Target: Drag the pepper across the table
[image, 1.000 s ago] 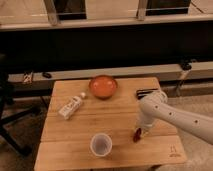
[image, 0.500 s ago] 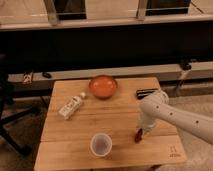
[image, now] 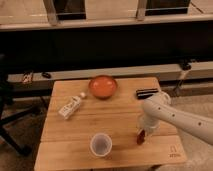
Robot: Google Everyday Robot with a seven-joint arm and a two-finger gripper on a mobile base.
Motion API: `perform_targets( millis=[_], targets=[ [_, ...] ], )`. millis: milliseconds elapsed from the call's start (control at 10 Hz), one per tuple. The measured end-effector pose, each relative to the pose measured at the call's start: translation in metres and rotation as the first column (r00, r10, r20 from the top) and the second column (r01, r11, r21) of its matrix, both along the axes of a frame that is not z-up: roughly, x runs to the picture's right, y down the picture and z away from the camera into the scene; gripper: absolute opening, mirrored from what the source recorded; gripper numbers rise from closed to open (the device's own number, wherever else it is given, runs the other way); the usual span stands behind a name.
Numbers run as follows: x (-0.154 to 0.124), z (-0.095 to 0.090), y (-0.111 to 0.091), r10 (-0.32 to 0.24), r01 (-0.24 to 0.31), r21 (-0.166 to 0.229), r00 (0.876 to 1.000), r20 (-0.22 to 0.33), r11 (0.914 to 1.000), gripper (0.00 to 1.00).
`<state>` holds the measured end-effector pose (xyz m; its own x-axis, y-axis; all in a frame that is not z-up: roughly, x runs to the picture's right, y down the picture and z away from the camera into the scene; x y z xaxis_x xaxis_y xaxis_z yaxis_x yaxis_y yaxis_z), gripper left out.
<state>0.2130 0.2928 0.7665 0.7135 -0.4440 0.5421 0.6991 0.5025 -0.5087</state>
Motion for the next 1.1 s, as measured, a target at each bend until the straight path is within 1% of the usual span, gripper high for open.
perform_targets(
  millis=[200, 300, 400, 600, 800, 1100],
  targets=[
    [0.001, -0.002, 0.0, 0.003, -0.003, 0.007, 1.0, -0.007, 1.0, 0.0],
    [0.01, -0.005, 0.0, 0.004, -0.004, 0.015, 1.0, -0.023, 0.9999, 0.0],
    [0.023, -0.012, 0.001, 0.018, -0.017, 0.017, 0.999, -0.046, 0.9997, 0.0],
    [0.036, -0.023, 0.001, 0.033, -0.032, 0.028, 0.997, -0.066, 0.9991, 0.0],
    [0.041, -0.029, -0.001, 0.045, -0.042, 0.042, 0.996, -0.075, 0.9982, 0.0],
    [0.047, -0.033, 0.001, 0.057, -0.052, 0.049, 0.993, -0.099, 0.9974, 0.0]
  ],
)
